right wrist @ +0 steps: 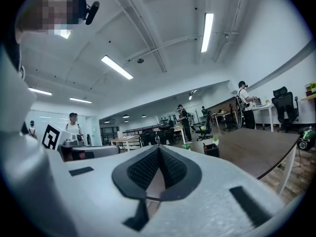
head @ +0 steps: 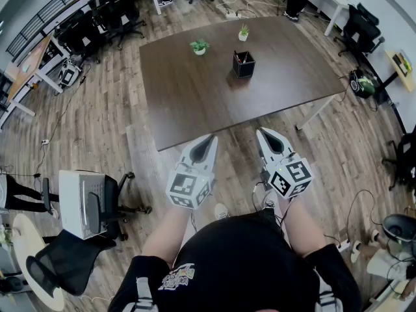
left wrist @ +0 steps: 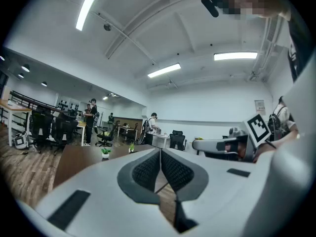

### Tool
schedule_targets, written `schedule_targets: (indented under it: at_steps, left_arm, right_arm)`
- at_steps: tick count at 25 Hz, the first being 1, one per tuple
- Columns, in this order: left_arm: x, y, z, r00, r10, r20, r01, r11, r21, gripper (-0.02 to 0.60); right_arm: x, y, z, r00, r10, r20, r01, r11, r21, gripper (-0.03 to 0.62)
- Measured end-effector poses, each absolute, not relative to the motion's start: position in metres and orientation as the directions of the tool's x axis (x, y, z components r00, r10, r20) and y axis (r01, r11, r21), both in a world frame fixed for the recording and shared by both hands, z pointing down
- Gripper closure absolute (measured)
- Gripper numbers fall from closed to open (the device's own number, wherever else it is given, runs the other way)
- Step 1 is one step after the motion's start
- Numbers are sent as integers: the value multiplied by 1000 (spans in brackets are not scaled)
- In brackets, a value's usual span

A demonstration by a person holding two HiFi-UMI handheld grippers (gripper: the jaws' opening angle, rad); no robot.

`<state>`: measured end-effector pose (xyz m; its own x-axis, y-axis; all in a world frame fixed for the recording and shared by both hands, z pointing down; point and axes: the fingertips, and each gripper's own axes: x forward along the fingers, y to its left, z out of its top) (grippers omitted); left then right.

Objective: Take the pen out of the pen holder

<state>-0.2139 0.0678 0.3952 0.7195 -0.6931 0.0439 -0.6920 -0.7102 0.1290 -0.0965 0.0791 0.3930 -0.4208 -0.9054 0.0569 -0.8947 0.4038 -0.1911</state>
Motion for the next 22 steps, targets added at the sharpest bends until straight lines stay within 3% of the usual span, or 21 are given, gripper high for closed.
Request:
schedule_targets:
  at_steps: [16,22]
  left_arm:
    - [-215,58,397,715,-698,38,-697,-708,117,569]
    - [-200,46,406,710,-701,60,-702,-701,126,569]
  right_arm:
    - [-95,75,389,-416,-909,26,-893,402,-201,585]
    - [-80,64,394,-431,-902,24,-884,416,-211,533]
